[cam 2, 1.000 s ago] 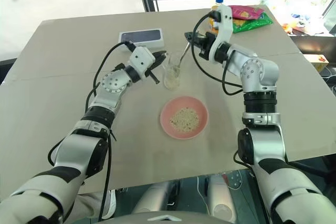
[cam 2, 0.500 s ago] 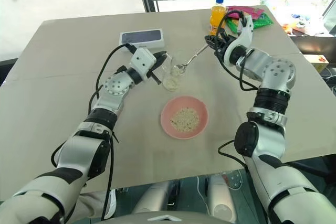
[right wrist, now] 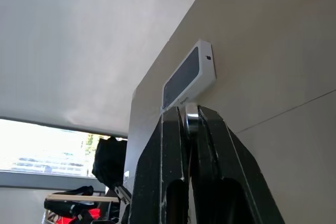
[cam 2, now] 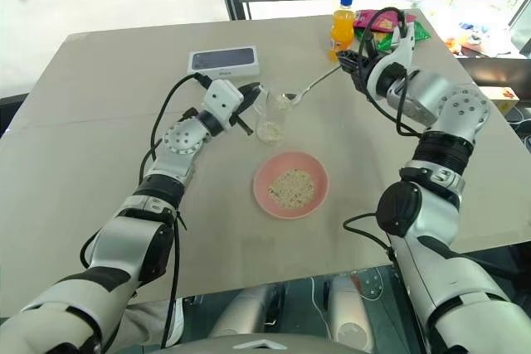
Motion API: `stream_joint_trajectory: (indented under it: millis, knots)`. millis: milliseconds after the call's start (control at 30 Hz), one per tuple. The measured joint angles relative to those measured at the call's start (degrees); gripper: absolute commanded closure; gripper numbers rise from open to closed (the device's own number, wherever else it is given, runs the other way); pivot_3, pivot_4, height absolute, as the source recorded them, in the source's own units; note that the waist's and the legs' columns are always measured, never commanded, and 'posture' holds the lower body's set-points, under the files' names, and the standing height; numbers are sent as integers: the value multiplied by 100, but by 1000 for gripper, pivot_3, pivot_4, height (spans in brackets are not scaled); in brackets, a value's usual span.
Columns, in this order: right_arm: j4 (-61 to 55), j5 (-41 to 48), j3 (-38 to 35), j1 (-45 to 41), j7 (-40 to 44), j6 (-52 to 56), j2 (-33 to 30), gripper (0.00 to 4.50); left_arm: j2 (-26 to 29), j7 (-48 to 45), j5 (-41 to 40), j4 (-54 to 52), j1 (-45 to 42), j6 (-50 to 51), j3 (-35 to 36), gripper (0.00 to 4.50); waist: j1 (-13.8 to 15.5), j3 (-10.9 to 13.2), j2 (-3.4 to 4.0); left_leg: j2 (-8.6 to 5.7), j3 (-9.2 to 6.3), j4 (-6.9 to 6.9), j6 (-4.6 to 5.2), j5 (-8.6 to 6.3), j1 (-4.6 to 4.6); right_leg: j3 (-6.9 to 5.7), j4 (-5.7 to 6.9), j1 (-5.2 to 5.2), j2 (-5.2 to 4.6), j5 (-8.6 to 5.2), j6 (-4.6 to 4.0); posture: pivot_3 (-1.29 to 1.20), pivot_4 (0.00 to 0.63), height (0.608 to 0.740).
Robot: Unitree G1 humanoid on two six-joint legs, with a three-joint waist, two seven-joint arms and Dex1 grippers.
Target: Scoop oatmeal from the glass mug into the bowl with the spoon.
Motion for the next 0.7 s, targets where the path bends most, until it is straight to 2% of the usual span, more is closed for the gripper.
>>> stream_joint_trajectory:
  millis: [700]
  knots:
    - [356, 611, -50, -153, -305, -22, -319, 4500, 40, 93, 3, 44, 178, -157, 53, 4414, 6, -1, -1, 0, 10, 34, 4, -3, 0, 9, 29, 1, 0, 0, 0, 0, 150, 740]
